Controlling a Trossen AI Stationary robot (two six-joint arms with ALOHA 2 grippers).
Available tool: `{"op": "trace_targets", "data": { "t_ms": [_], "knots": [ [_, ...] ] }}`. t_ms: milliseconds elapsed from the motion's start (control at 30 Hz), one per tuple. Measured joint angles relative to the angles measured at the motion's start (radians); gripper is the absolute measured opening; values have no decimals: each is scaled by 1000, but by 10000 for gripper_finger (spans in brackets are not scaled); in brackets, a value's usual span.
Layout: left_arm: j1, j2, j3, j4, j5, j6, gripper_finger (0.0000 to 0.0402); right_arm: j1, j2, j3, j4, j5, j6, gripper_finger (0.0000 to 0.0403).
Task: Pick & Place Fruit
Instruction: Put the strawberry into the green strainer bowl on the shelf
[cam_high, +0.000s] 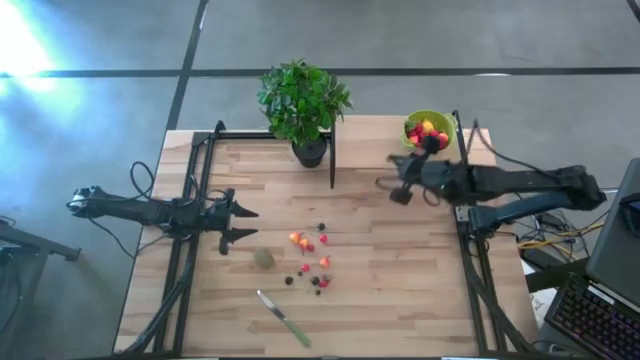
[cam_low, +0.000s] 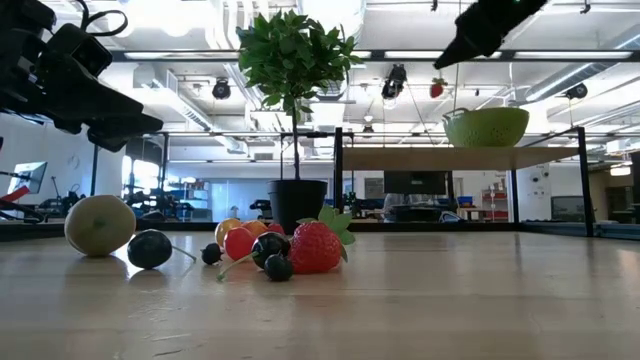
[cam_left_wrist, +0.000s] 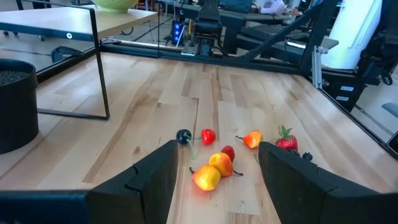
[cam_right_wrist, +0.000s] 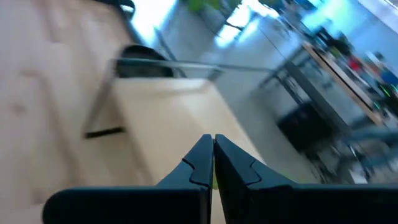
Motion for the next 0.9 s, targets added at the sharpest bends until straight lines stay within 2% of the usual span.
{"op": "trace_targets", "data": {
  "t_ms": [233,500,667,900],
  "knots": [
    [0,0,0,0,0,0,229,-201,-81,3,-45,0,2,8],
    [0,0,0,0,0,0,229,-372,-81,3,-53,-2,-1,8],
    [0,0,0,0,0,0,229,-438,-62,3,-105,-7,2,8],
    [0,0,0,0,0,0,229,-468,-48,-1,-119,-9,23,8]
  ]
}}
